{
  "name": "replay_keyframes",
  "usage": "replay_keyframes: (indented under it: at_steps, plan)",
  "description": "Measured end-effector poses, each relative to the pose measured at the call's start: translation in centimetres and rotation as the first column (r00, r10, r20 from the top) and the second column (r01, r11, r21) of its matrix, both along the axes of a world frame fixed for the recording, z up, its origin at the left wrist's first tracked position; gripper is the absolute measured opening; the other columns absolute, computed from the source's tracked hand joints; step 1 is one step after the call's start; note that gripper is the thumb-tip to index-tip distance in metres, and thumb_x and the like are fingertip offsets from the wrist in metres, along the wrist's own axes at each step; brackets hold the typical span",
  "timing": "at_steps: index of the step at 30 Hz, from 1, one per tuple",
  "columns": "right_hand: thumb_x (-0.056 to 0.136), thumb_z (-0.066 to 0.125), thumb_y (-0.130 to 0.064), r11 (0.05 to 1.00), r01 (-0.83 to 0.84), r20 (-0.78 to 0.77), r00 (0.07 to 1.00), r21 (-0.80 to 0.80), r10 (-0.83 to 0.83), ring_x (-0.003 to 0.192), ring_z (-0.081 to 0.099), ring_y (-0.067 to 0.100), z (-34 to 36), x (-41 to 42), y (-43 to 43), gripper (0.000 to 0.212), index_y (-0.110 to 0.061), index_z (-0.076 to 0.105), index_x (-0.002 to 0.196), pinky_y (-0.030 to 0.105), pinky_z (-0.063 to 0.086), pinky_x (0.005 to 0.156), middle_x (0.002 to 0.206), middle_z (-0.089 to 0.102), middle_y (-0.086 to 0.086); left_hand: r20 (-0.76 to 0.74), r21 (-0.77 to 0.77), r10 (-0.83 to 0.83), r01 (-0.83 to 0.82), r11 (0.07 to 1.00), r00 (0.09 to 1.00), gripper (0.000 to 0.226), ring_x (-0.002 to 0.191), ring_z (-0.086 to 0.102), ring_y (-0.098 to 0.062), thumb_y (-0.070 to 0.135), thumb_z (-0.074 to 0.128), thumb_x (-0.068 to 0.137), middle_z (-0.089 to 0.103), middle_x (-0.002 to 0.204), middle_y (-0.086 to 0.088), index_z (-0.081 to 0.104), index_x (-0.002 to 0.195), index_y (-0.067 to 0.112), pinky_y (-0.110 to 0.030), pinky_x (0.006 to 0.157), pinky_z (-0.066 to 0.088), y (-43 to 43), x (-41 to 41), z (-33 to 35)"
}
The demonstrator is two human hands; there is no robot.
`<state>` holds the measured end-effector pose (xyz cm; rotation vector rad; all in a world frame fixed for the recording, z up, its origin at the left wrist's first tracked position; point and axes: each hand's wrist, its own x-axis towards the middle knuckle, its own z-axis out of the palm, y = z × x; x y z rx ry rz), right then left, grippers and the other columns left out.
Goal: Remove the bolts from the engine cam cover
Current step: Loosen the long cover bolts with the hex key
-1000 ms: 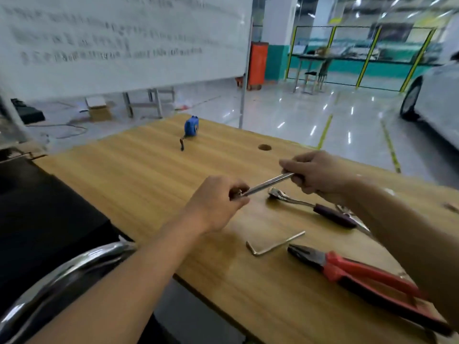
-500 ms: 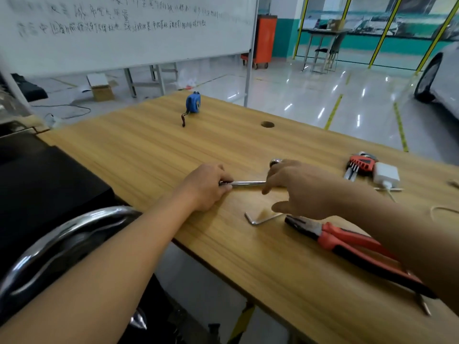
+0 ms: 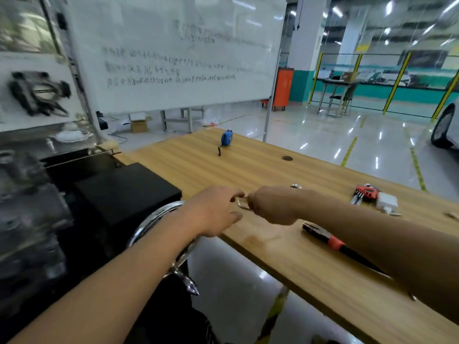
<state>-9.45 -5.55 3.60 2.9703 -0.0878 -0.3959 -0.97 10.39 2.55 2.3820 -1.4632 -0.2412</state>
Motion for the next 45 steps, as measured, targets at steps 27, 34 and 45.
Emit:
replay_keyframes:
  at_steps: [27,34,45]
  plan:
    - [0.09,0.069,-0.019,0.185,-0.799,0.814,0.581,0.573,-0.012,0.069,0.069,0.011,5.4,10.6,27.2,0.009,-0.013,0.076,0.087,0.021,0.055,0.065,0.076,0.075,-0.003,-0.171,-0.732,0.208,-0.266,0.628,0.963,0.009,0.066,0.067,-0.003,0.019,0.076,0.08,0.074,0.074,0.005,0.075,0.087,0.015,-0.015,0.061,0.051,30.0,4.0,11.0]
    - [0.091,0.062,-0.014,-0.02,-0.762,0.763,0.647,0.647,0.007,0.062,0.064,0.006,6.1,11.4,25.3,0.012,-0.011,0.072,0.086,0.016,0.049,0.058,0.075,0.075,0.003,-0.18,-0.707,0.091,-0.193,0.68,0.979,0.028,0.069,0.068,-0.024,0.02,0.066,0.084,0.074,0.084,-0.009,0.072,0.104,0.002,-0.033,0.06,0.058,27.1,5.6,12.1]
    - [0.091,0.062,-0.025,0.013,-0.774,0.771,0.633,0.634,0.071,0.065,0.067,0.013,4.5,12.2,24.6,0.015,-0.013,0.072,0.088,0.021,0.054,0.062,0.081,0.076,0.002,-0.059,-0.587,0.071,-0.092,0.804,0.996,0.023,0.071,0.072,-0.012,0.023,0.067,0.086,0.077,0.086,-0.002,0.075,0.102,0.009,-0.022,0.06,0.055,27.6,7.0,11.9]
